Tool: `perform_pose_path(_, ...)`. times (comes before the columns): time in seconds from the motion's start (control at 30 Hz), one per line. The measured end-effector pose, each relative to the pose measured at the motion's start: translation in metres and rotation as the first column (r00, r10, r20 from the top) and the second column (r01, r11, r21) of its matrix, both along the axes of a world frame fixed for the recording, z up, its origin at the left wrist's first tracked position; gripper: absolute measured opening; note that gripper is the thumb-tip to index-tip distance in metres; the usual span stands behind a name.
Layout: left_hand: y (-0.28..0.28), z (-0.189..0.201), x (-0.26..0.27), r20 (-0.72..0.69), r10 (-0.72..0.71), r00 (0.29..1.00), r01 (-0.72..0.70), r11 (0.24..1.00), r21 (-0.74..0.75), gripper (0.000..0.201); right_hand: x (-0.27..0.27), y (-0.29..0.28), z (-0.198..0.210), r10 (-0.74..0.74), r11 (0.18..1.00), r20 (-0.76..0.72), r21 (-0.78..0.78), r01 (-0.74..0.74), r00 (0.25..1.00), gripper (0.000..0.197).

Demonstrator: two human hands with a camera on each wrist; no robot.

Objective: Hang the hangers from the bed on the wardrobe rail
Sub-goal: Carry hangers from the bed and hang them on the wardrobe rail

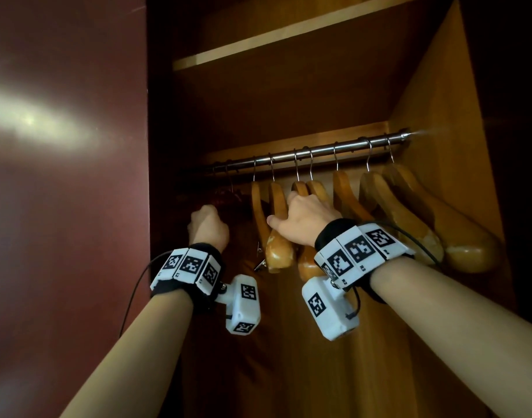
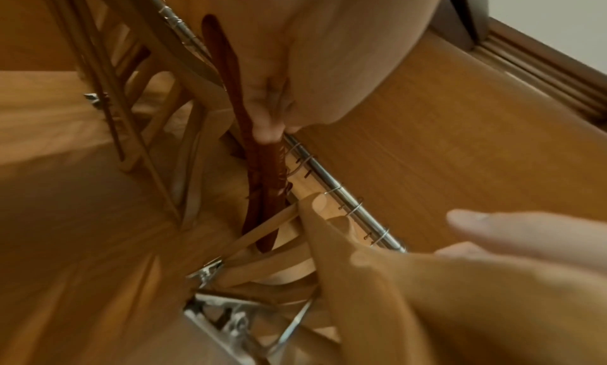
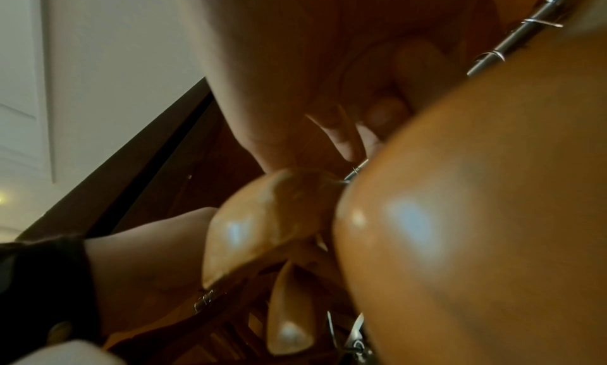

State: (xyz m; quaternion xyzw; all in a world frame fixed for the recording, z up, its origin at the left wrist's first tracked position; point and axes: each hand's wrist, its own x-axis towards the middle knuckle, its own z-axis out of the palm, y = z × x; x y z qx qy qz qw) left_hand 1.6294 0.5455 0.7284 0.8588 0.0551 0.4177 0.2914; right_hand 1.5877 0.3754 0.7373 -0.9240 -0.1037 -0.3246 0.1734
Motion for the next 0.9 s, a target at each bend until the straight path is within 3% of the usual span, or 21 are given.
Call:
perform_pose_path(0.17,-0.002,-0.002,0.003,0.184,0.091,0.979,-0.100,0.994,0.044,0.051,0.001,-0.002,0.002,-0.001,1.000,0.002,-0.006,0.001,1.000,0.047)
perform_pose_path(0.23,-0.001,0.002,0.004,0.136,0.097,0.986,-0.104,0.993,0.047,0.059,0.001,-0.002,0.002,-0.008,1.000,0.004,-0.012,0.008,1.000,0.049)
perform_pose_path(0.37,0.004,0.012,0.006,-0.035,0.039,0.999,-0.042,0.995,-0.094,0.065,0.000,-0.005,0.002,-0.026,1.000,0.002,-0.017,0.026,1.000,0.052)
perform_pose_path(0.6,0.007,0.015,0.021,-0.014,0.100,0.995,-0.101,0.992,-0.075,0.060,-0.001,-0.014,0.004,-0.042,0.999,0.004,-0.030,0.042,0.999,0.057)
perform_pose_path(0.7,0.006,0.014,0.026,-0.070,0.092,0.993,-0.096,0.994,-0.055,0.059,-0.001,-0.019,0.004,-0.061,0.998,0.009,-0.027,0.061,0.998,0.054)
perform_pose_path(0.9,0.010,0.009,0.036,-0.076,0.084,0.994,-0.092,0.990,-0.109,0.058,0.001,-0.022,0.004,-0.087,0.996,0.018,-0.026,0.088,0.996,0.050)
